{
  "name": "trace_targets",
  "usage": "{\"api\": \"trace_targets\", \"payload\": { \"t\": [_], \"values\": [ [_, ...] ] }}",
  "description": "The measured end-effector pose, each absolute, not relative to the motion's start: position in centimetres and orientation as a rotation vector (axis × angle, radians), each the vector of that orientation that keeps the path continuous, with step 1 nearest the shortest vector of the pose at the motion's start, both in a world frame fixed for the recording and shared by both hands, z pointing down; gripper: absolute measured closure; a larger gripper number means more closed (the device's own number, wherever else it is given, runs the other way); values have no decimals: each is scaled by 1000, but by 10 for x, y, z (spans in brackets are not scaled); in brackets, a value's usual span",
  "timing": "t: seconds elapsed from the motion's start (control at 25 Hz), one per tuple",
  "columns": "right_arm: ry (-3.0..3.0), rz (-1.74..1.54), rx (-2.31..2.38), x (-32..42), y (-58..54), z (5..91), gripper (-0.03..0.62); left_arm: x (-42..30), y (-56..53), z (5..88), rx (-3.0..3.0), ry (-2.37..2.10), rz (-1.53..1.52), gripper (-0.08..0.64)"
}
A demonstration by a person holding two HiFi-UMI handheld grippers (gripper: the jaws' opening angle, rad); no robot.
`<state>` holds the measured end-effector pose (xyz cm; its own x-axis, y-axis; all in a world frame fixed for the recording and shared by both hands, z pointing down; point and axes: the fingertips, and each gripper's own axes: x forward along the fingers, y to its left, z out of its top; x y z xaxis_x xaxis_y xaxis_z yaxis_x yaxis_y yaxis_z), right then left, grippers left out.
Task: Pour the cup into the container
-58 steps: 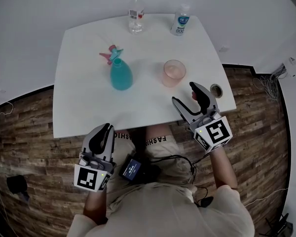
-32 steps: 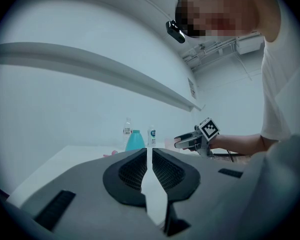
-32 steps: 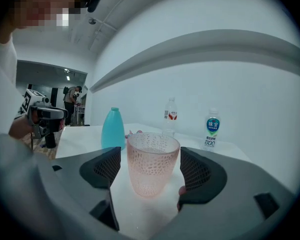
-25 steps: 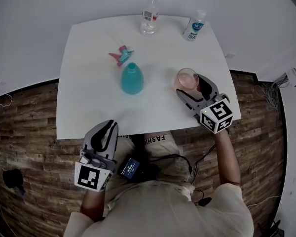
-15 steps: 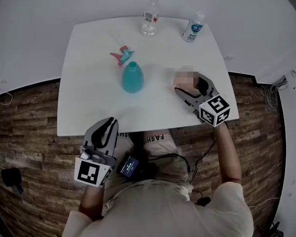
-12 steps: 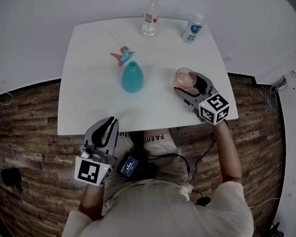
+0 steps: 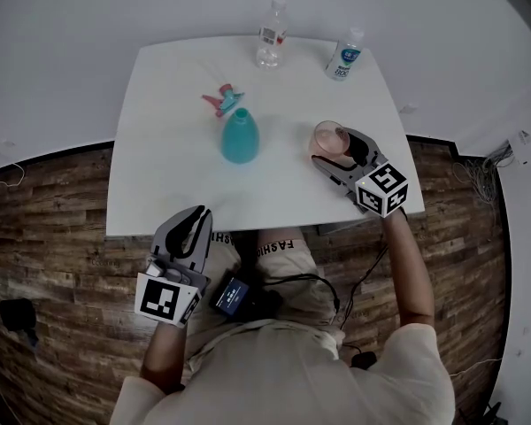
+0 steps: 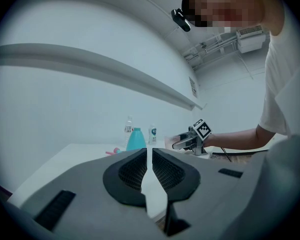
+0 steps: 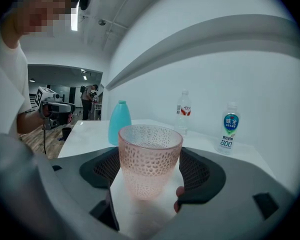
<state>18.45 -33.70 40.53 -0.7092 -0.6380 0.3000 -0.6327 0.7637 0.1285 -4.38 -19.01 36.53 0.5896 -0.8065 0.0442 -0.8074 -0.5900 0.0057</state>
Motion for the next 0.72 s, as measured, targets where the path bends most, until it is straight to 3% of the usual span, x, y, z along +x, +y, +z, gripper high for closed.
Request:
{"api": "trace_targets", "payload": {
  "t": [0.72],
  "values": [
    [-2565, -100, 1005, 173, -330, 398, 234, -62, -183, 367, 2756, -1440, 43, 533]
  ]
}}
